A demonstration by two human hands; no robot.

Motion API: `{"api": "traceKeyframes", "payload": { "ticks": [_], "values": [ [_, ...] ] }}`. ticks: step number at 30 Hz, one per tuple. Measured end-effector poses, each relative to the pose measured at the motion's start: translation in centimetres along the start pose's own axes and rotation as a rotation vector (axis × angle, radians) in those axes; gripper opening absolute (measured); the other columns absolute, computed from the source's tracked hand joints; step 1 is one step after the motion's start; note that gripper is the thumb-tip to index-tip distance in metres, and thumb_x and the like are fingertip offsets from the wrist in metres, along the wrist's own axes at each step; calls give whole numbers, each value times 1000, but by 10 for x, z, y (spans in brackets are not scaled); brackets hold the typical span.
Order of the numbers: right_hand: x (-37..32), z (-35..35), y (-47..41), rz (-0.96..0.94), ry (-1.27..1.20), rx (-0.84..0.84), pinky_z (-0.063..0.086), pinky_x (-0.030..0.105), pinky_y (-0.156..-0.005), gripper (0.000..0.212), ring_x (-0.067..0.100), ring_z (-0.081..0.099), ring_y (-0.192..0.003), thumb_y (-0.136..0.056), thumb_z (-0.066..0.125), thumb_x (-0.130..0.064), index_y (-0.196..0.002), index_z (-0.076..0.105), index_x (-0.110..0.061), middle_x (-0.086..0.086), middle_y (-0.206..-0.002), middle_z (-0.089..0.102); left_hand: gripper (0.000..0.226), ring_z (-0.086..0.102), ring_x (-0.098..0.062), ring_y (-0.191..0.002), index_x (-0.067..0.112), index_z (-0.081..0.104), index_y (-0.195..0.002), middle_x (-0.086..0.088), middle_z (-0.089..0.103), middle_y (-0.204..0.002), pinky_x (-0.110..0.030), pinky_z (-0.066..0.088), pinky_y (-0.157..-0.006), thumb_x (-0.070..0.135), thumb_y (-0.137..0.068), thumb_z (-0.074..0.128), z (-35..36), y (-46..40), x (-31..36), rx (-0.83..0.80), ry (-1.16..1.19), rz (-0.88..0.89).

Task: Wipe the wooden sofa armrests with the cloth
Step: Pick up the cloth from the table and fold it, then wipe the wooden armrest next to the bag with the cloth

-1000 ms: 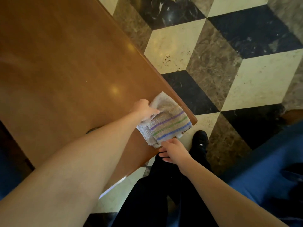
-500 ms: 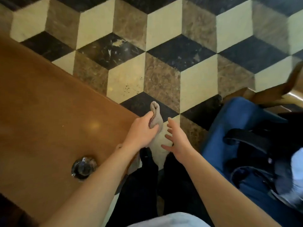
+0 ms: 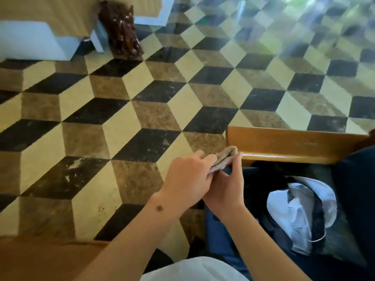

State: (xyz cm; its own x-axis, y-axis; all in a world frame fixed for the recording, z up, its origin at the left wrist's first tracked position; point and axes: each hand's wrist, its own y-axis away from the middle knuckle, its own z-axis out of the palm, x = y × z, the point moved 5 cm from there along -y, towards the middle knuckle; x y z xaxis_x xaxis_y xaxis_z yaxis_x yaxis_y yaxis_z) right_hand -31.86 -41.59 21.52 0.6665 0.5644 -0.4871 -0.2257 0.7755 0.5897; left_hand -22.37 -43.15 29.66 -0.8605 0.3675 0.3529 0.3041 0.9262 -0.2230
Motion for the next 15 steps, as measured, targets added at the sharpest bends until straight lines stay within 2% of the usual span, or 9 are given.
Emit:
{"api": "traceKeyframes", "payload": {
  "ticks": [2, 4, 6, 7, 9, 11, 13, 15],
  "values": [
    [-43, -6, 0, -148, 18, 8, 55, 45, -100, 79, 31, 69, -120, -75, 70, -79, -126, 75, -18, 11, -126, 74, 24, 68, -16, -78, 28, 67, -115, 5, 67, -95, -32, 60, -66, 35, -92, 64, 9, -28, 30, 33, 14, 153],
    [-81, -13, -5, -255, 42, 40, 60, 43, -89, 52, 28, 74, -103, -75, 82, -61, -105, 80, -19, 8, -105, 76, 30, 63, -8, -80, 31, 62, -119, 11, 60, -97, -25, 57, -67, 42, -93, 55, 22, -54, 48, -43, 138, 250],
    [-105, -23, -13, -304, 39, 55, 62, 43, -83, 34, 30, 75, -98, -85, 76, -43, -103, 80, -14, 11, -102, 76, 33, 62, -2, -90, 36, 62, -122, 17, 61, -103, -13, 52, -75, 51, -94, 52, 32, -77, 39, -174, 380, 186],
    [-119, -30, -22, -330, 10, 64, 62, 42, -82, 29, 32, 76, -99, -88, 70, -35, -103, 81, -12, 12, -104, 78, 32, 63, 1, -94, 38, 65, -119, 20, 65, -104, -9, 50, -77, 53, -93, 53, 39, -99, 28, -220, 531, 110],
    [-133, -40, -35, -362, -44, 104, 62, 43, -79, 25, 33, 77, -99, -86, 65, -25, -101, 83, -16, 15, -107, 79, 23, 65, 2, -95, 37, 68, -107, 19, 69, -100, -8, 49, -74, 51, -93, 58, 50, -132, -5, -185, 753, -130],
    [-142, -43, -48, -351, -78, 155, 62, 46, -79, 25, 35, 77, -100, -79, 69, -21, -99, 83, -22, 16, -109, 79, 17, 66, -6, -97, 33, 66, -106, 13, 68, -102, -11, 49, -69, 46, -96, 62, 70, -166, -42, -208, 762, -350],
    [-150, -41, -63, -342, -70, 195, 61, 48, -82, 36, 39, 75, -106, -76, 72, -22, -110, 80, -19, 20, -118, 76, 36, 63, -16, -107, 27, 63, -118, 6, 64, -111, -20, 48, -71, 55, -95, 61, 105, -198, -72, -513, 792, -574],
    [-156, -32, -73, -311, -66, 213, 60, 52, -86, 46, 41, 72, -111, -75, 72, -24, -121, 76, -15, 23, -126, 72, 63, 62, -29, -115, 21, 63, -124, -6, 65, -123, -41, 55, -87, 65, -80, 72, 134, -214, -93, -882, 1031, -926]
  ]
}}
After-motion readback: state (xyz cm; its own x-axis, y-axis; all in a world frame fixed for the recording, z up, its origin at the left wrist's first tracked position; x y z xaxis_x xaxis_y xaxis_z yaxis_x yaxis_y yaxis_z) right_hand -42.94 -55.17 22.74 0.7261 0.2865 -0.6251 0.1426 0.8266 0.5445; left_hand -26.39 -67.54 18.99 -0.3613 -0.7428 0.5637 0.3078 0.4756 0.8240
